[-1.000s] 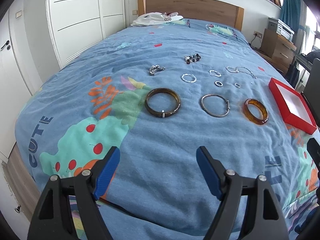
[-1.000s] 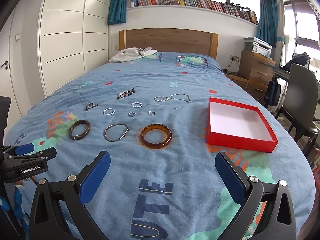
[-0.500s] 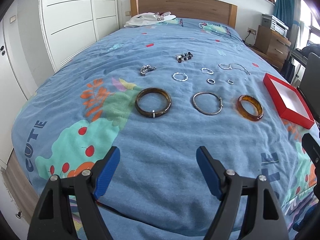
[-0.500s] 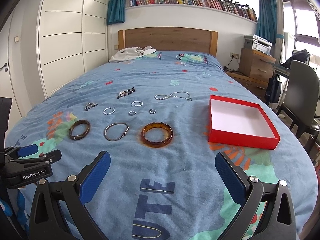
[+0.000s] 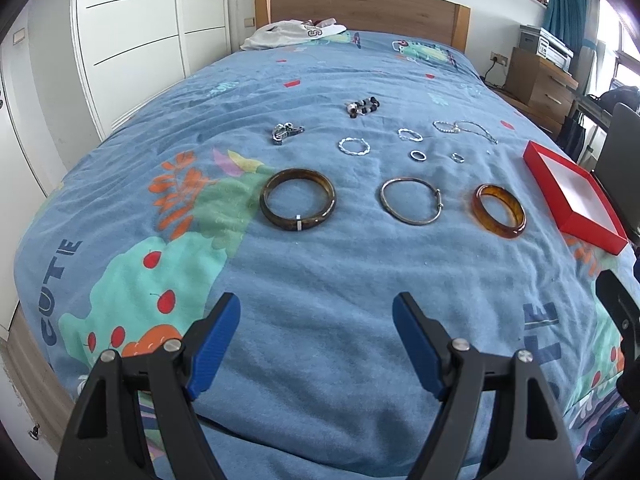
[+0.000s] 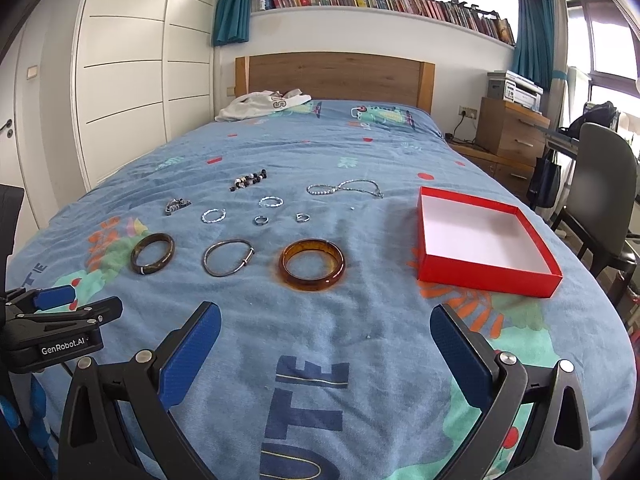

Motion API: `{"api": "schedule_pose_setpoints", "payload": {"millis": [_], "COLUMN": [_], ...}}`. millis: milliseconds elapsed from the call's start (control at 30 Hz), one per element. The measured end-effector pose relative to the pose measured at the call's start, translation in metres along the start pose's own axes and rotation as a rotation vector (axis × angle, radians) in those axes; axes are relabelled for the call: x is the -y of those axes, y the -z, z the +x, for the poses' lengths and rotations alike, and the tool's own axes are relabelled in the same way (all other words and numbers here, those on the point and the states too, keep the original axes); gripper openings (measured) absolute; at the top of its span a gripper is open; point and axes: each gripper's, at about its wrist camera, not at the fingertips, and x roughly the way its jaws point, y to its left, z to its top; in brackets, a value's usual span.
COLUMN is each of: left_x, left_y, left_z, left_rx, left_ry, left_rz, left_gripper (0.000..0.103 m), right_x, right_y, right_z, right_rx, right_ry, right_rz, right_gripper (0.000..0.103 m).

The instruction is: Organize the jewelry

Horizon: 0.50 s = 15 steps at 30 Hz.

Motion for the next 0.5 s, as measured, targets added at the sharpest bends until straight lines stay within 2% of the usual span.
{"api": "schedule_pose_setpoints", "payload": {"millis": [500], "left_x": [0.004], "left_y": [0.001], "left_z": [0.014], "left_rx": [-0.039], "left_ry": [0.037], "left_rz": [0.019], "left_gripper": [0.078], "right_x": [0.002], "right_y": [0.007], "right_z": [0.013], "right_rx": [-0.050], "right_ry": [-0.007], "right_rz": [0.005], "right_gripper": [0.102]}}
